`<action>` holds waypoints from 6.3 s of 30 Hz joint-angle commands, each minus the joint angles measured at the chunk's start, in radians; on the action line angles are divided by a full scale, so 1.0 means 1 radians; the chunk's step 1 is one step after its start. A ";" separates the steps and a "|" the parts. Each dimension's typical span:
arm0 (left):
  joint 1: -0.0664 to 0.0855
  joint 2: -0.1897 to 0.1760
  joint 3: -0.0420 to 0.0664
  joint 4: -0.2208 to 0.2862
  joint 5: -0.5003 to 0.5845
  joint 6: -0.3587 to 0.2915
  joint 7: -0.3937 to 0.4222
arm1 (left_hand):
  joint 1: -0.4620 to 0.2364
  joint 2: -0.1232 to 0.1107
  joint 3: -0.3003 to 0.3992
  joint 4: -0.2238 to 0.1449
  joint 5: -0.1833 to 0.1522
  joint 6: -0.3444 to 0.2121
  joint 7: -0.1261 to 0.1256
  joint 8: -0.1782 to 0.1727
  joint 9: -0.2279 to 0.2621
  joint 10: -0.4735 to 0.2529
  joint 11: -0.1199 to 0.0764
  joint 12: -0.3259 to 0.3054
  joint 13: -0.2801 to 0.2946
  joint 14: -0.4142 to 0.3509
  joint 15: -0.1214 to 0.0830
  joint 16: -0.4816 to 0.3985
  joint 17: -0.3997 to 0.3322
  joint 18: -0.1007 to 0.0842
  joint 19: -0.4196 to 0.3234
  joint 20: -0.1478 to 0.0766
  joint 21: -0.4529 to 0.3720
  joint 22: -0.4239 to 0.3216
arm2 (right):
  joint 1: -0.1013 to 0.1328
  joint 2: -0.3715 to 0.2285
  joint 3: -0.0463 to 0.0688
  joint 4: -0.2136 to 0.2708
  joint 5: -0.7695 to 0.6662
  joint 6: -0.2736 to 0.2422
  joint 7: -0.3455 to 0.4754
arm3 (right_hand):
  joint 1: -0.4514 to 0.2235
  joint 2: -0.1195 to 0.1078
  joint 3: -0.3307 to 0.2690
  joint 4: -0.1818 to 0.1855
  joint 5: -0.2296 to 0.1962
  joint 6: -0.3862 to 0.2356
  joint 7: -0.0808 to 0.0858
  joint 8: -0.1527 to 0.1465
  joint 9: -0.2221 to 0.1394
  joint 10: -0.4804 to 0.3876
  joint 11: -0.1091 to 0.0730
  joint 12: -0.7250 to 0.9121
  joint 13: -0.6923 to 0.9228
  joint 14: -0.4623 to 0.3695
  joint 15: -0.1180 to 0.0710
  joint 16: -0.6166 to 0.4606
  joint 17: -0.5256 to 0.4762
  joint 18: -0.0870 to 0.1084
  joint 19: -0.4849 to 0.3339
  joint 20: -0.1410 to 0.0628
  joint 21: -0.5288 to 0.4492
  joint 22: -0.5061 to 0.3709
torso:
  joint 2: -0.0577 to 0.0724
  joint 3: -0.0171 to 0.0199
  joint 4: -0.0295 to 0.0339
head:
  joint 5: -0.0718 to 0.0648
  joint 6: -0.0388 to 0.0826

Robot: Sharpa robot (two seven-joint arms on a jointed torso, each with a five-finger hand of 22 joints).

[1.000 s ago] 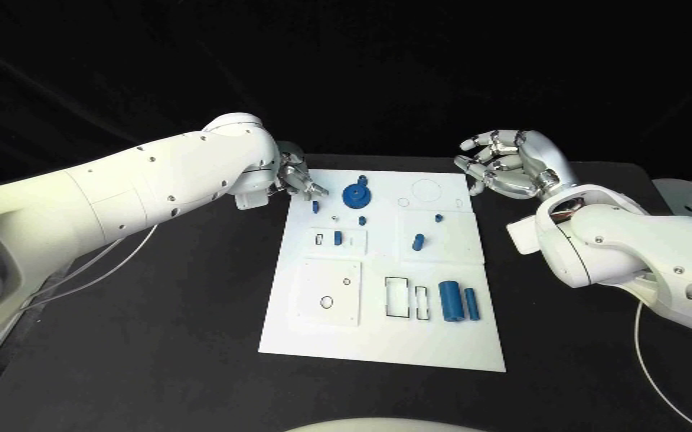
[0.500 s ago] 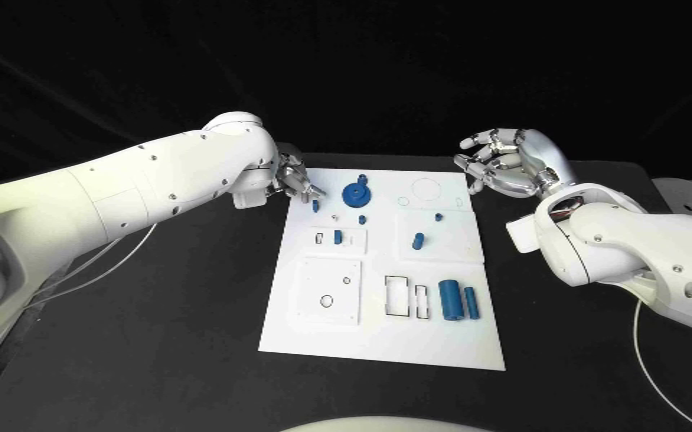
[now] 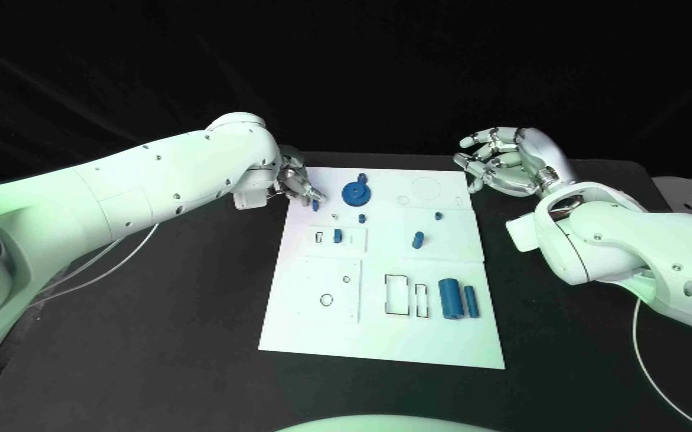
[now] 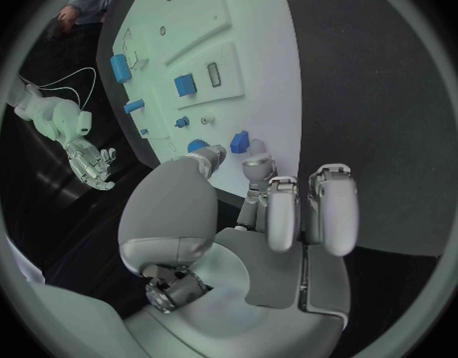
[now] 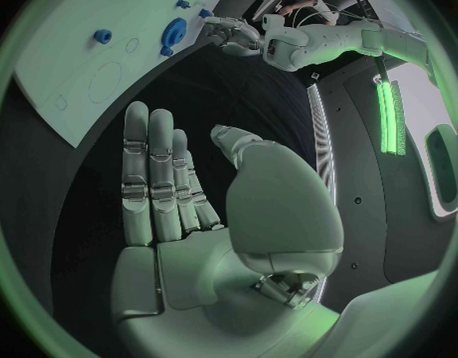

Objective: Assemble the parts on the task board

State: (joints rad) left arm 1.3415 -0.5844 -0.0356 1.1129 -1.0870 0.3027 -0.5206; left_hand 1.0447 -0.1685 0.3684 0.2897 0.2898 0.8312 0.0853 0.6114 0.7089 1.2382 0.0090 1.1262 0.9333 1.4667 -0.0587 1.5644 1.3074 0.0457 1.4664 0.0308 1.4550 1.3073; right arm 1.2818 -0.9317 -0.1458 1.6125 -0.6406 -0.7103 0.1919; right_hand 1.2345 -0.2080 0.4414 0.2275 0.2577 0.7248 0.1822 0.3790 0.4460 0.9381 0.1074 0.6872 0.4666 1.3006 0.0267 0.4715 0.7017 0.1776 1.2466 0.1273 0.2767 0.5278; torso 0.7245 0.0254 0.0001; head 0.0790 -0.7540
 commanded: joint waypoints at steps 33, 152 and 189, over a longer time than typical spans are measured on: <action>-0.002 0.001 -0.005 -0.004 0.130 -0.089 0.018 | 0.278 0.080 0.196 -0.121 -0.014 0.009 -0.017 0.046 0.034 0.006 -0.015 0.007 -0.006 0.104 -0.007 0.006 0.263 0.005 0.002 0.000 -0.002 0.033 | -0.001 0.009 0.000 -0.008 -0.004 0.003 0.009 | 0.000 0.010 0.001 0.004 0.011 0.003 0.006 0.006 -0.002 -0.008 -0.001 0.007 -0.003 0.008 0.001 -0.007 0.004 0.004 0.009 0.000 -0.006 -0.005 | 0.000 0.0008 -0.0008 | 0.003 -0.010; -0.087 -0.197 -0.012 0.383 -0.001 -0.149 0.006 | 0.155 0.027 0.389 -0.179 -0.016 0.025 -0.047 0.180 0.091 0.087 -0.042 0.099 0.095 0.104 -0.031 0.006 0.263 -0.001 0.016 -0.020 0.011 0.062 | -0.016 0.006 -0.002 -0.015 -0.005 -0.005 0.012 | 0.001 0.012 -0.001 0.007 0.025 0.001 0.007 0.008 -0.004 -0.015 0.000 -0.001 -0.017 0.008 0.002 -0.021 0.012 0.004 0.012 0.000 -0.014 -0.016 | 0.001 0.0004 -0.0018 | 0.014 -0.015; -0.050 -0.161 -0.002 0.320 0.026 -0.045 0.007 | 0.154 0.021 0.399 -0.193 -0.016 0.020 -0.047 0.186 0.093 0.087 -0.043 0.100 0.096 0.104 -0.031 0.006 0.263 -0.002 0.018 -0.021 0.013 0.065 | -0.016 0.011 -0.002 -0.018 -0.004 -0.004 0.012 | 0.001 0.012 -0.001 0.007 0.025 0.001 0.007 0.008 -0.004 -0.015 0.000 -0.001 -0.017 0.008 0.002 -0.021 0.012 0.004 0.012 0.000 -0.014 -0.016 | 0.000 0.0009 -0.0009 | 0.012 -0.022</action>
State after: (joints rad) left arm 1.2897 -0.7486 -0.0379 1.4339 -1.0546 0.2252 -0.5180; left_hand 1.1997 -0.1530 0.6378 0.2218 0.2669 0.8386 0.0602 0.7912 0.8007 1.3189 -0.0314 1.2230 1.0290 1.4633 -0.0838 1.5644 1.3073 0.0455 1.4668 0.0162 1.4627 1.3073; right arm 1.2662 -0.9212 -0.1479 1.5935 -0.6398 -0.7184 0.1946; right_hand 1.2345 -0.2080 0.4387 0.2301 0.2769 0.7230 0.1836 0.3829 0.4428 0.9311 0.1076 0.6908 0.4507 1.3006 0.0267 0.4559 0.7121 0.1776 1.2537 0.1272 0.2689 0.5128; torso 0.7260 0.0265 -0.0008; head 0.0905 -0.7745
